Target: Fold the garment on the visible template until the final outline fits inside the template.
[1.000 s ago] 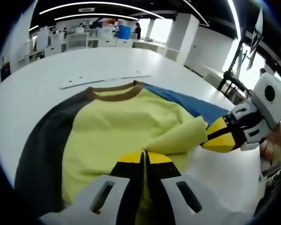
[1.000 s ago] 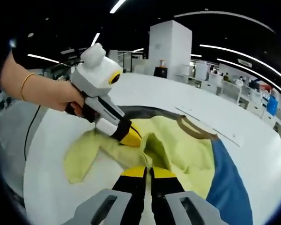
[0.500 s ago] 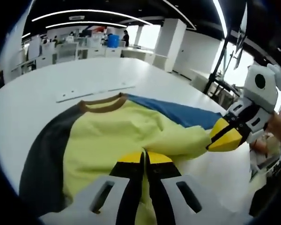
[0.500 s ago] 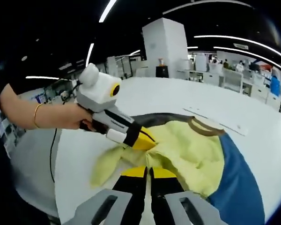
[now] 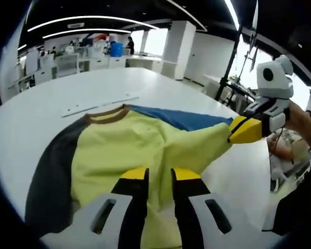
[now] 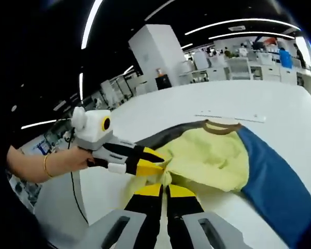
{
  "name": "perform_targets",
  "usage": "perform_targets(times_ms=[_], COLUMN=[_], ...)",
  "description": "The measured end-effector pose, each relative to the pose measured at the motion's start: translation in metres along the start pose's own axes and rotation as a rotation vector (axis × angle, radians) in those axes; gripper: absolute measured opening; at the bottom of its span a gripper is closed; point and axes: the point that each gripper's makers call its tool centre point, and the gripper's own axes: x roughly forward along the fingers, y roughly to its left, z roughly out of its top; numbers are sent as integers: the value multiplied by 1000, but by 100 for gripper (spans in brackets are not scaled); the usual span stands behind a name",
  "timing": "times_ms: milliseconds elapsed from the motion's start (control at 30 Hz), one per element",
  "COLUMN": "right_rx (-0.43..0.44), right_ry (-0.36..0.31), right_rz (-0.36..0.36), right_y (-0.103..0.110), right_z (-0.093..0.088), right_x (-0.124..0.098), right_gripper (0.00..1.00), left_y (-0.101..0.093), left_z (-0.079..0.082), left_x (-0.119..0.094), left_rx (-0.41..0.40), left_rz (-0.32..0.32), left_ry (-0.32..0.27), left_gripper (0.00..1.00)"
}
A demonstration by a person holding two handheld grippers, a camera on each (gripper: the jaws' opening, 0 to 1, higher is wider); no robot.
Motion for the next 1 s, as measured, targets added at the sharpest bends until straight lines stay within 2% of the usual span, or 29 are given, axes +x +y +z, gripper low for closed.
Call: perform_targets(times_ms=[167,300,367,533,700,833,1000], right_rx=[29,53,59,93,113,119,119], right_ry=[-8,-2,-8,-18,-21,-21,-14], right_rz=[0,-2,3,5,7,9,7], right_y=[5,8,11,12,12,11,10], right_z=[0,-3,-3,-3,-6,-8,-11], right_x=[-7,-9,-11,-13,-16,-18,-19], right_gripper=[0,0,0,0,0,0,0], left_y=[1,0,-1,-14,-28,-37,-42], left_z=[-2,-4,-9,-29,-51,-64,-81], left_x=[-20,-39,-49,-65,-71,-74,-73], left_rx=[-5,-22,-34,-12,7,-16,-8], left_rz=[24,63,89,136,159,175,201], left_ry=[-22,-45,-53,-37,-3,3,45], left_gripper=[26,35,36,35,34,33,32])
